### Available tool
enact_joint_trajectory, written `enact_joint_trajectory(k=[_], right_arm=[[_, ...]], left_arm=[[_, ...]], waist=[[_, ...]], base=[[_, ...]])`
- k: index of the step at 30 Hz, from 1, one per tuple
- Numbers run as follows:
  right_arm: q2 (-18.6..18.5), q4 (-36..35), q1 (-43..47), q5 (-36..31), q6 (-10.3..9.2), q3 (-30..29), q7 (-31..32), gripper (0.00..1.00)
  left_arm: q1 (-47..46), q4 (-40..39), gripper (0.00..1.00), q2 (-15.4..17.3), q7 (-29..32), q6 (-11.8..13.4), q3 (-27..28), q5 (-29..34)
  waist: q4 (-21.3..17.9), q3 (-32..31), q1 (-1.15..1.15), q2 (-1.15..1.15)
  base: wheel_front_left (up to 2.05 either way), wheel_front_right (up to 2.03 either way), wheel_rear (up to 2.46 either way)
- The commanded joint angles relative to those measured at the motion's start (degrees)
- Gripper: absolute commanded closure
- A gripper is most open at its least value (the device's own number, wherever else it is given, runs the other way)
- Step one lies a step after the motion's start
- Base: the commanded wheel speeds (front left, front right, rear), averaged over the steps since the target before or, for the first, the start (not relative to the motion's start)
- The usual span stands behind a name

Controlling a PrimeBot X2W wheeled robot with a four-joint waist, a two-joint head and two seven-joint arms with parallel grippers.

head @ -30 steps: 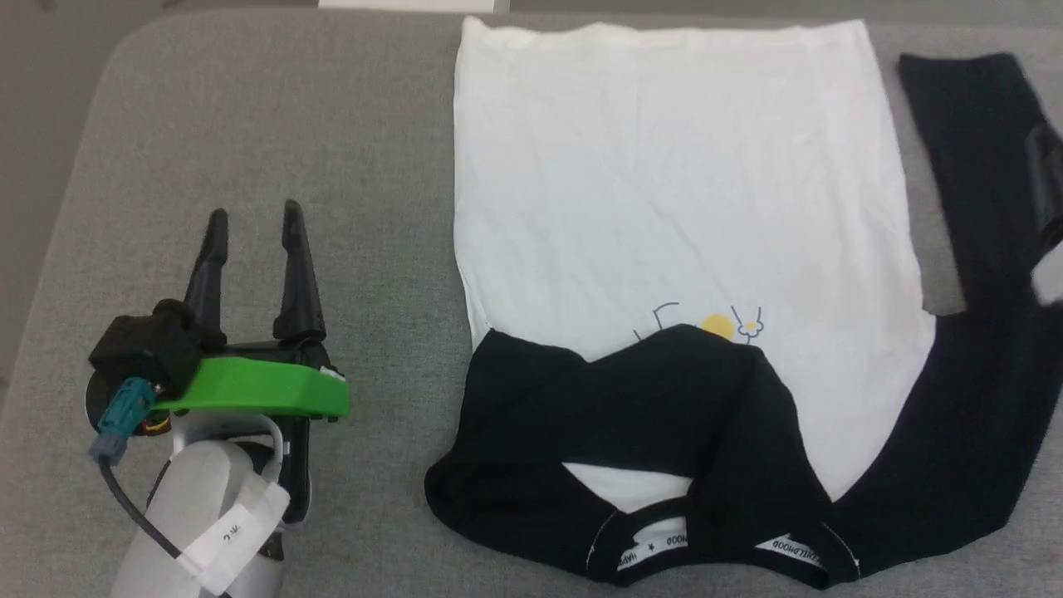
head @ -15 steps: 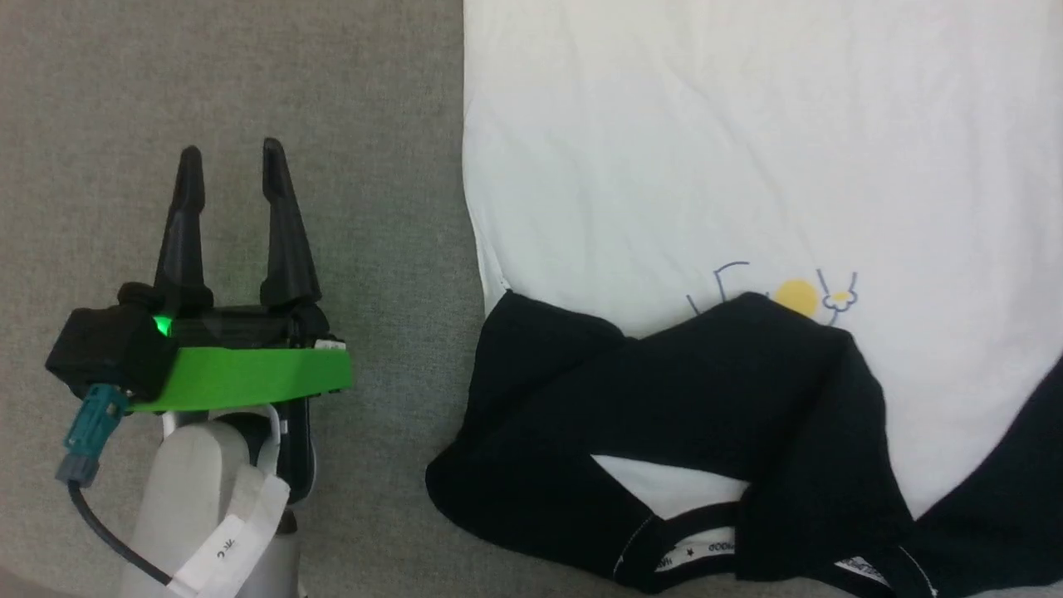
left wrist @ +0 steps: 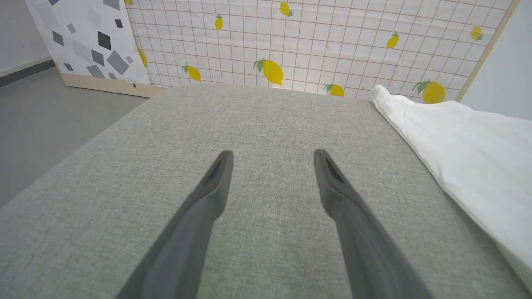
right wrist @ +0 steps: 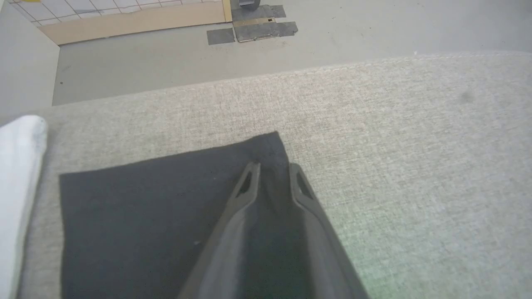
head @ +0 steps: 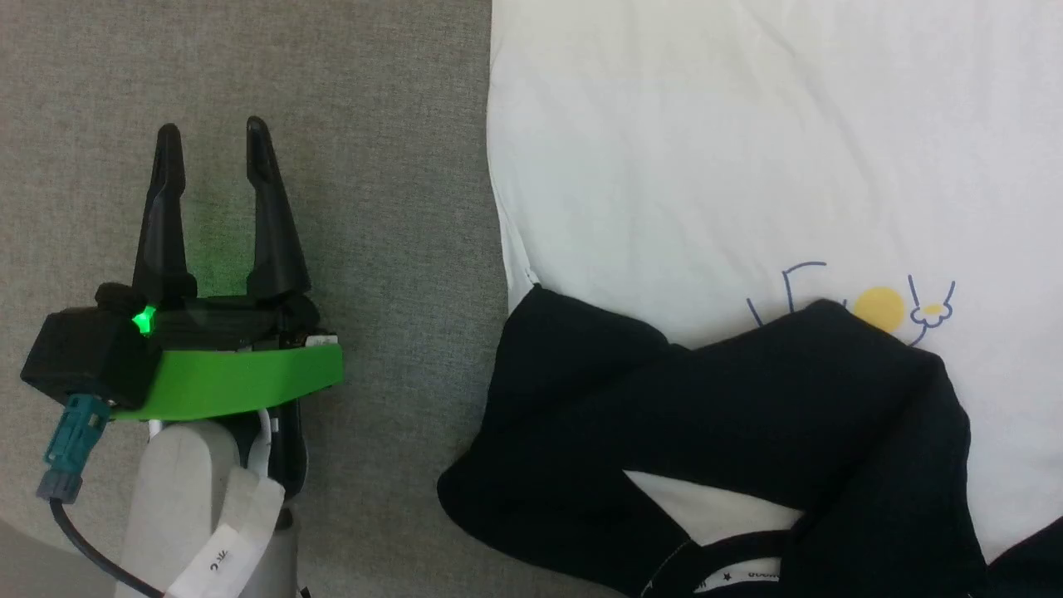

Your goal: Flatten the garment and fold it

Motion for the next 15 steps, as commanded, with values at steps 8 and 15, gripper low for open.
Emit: enact_joint_trajectory(k=[8, 15], right_arm=[[-1.3, 0.6, 4.2, 2.7, -0.09, 2.2, -7.4, 1.0], [-4.1, -1.2, 13.4, 6.6, -0.09, 3.4, -16.9, 1.0]], left_arm=[[-0.4, 1.5, 0.0, -0.6, -0.2, -0.8, 0.4, 1.2], [1.3, 4.9, 0.0, -0.6, -0.2, -1.2, 0.3, 1.4]], waist=[[-1.1, -4.3, -0.01, 0.0], [-2.5, -13.3, -0.01, 0.0]], base=[[0.0, 0.0, 0.0], [0.0, 0.0, 0.0]])
